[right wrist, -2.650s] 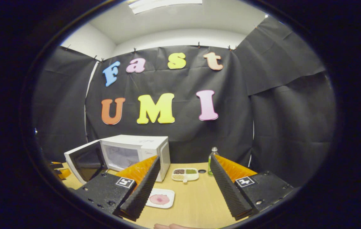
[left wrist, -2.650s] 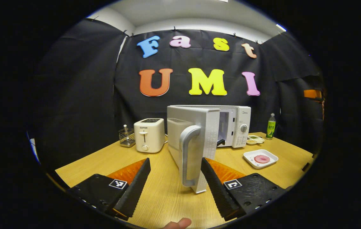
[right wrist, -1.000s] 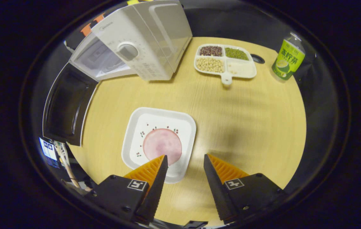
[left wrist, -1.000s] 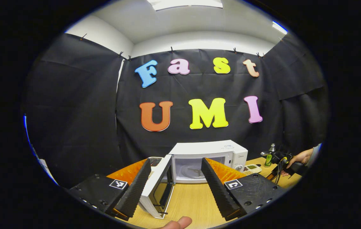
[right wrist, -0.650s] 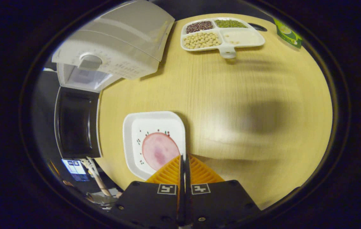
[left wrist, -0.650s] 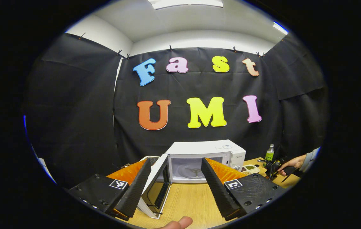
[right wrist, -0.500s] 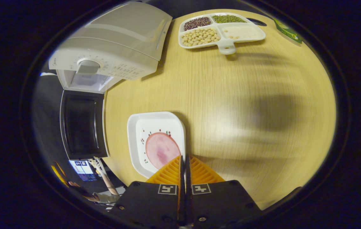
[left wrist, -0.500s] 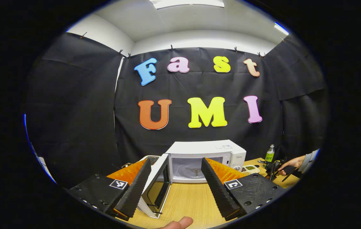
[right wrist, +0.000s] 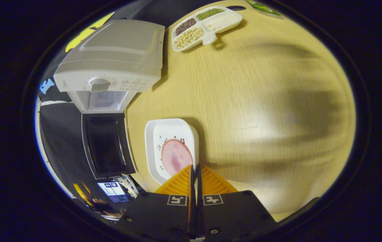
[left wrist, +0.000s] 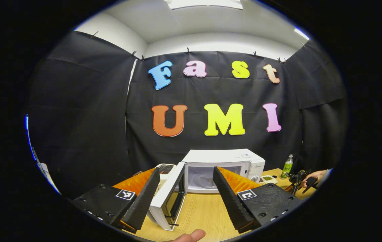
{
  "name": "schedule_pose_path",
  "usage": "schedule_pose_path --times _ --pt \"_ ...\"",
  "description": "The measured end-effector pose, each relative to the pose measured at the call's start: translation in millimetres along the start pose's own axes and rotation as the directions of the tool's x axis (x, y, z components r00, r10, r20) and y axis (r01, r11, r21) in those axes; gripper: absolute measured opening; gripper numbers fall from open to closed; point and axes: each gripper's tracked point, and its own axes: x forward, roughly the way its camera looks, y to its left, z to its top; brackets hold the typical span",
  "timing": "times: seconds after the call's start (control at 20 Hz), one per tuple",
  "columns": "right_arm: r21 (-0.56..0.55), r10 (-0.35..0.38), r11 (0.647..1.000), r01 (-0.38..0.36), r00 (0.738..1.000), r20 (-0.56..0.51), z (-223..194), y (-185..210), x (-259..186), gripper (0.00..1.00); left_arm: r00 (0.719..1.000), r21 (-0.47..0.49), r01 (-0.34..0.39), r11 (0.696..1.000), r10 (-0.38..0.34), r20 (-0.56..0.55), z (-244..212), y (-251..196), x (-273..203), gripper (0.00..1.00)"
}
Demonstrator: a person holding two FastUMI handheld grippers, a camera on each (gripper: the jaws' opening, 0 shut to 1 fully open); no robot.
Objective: Open the microwave oven with the left hand, put the food in, and close the microwave oven.
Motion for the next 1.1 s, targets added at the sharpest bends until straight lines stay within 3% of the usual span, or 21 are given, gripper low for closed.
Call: schedule_pose_path --times 0.05,0.1,0.15,0.25,0.3,0.6,0.75,0.8,0.9,0.95,1.1 --pt "0.004 0.004 1.0 -0.004 1.0 0.018 -1.2 5.8 -3.3 0.04 1.0 -0.001 0.005 1.0 -0.005 -0.004 -0.5 2.6 0.3 0.95" --pt "0.005 0.008 1.0 -0.008 0.999 0.037 -2.1 12.4 -5.6 0.04 1.0 0.002 0.011 1.0 -0.011 -0.009 -1.1 6.0 0.3 0.83" --pt "0.011 0.013 1.0 -0.014 0.998 0.056 -4.2 22.0 -9.1 0.04 1.0 0.005 0.011 1.0 -0.011 -0.012 -1.8 10.2 0.6 0.83" --pt "0.005 0.017 1.0 -0.018 0.996 0.083 -8.2 41.9 -11.9 0.0 1.0 0.006 0.011 1.0 -0.01 -0.016 -5.0 18.9 -1.1 0.84" --pt "-0.004 0.013 1.0 -0.013 0.995 0.101 -9.8 51.8 -12.1 0.04 1.0 0.005 0.012 1.0 -0.012 -0.022 -7.6 22.4 -1.9 0.95" --pt "0.007 -0.01 1.0 0.009 0.98 0.201 -19.9 114.8 13.4 0.04 1.0 0.009 -0.004 1.0 0.004 -0.016 -8.6 49.1 -15.4 0.95" --pt "0.006 0.033 0.999 -0.036 0.978 0.207 -27.5 154.4 40.7 0.0 1.0 -0.001 0.001 1.0 -0.001 -0.005 -5.8 55.3 -23.3 0.94" --pt "0.012 0.046 0.999 -0.05 0.977 0.21 -28.8 165.8 49.6 0.04 1.0 0.0 -0.005 1.0 0.005 -0.001 -4.7 57.7 -27.3 1.0" --pt "0.01 0.057 0.998 -0.061 0.969 0.241 -28.8 182.2 66.4 0.05 1.0 0.003 -0.014 1.0 0.014 0.011 -0.6 63.1 -31.0 0.94" --pt "0.014 0.063 0.997 -0.069 0.962 0.266 -27.8 191.5 74.1 0.05 1.0 0.002 -0.016 1.0 0.016 0.013 -0.5 64.3 -33.1 0.83" --pt "0.065 0.114 0.987 -0.15 0.915 0.388 -10.5 218.5 93.3 0.08 1.0 0.012 -0.018 1.0 0.018 0.011 -2.4 67.0 -36.6 0.83"
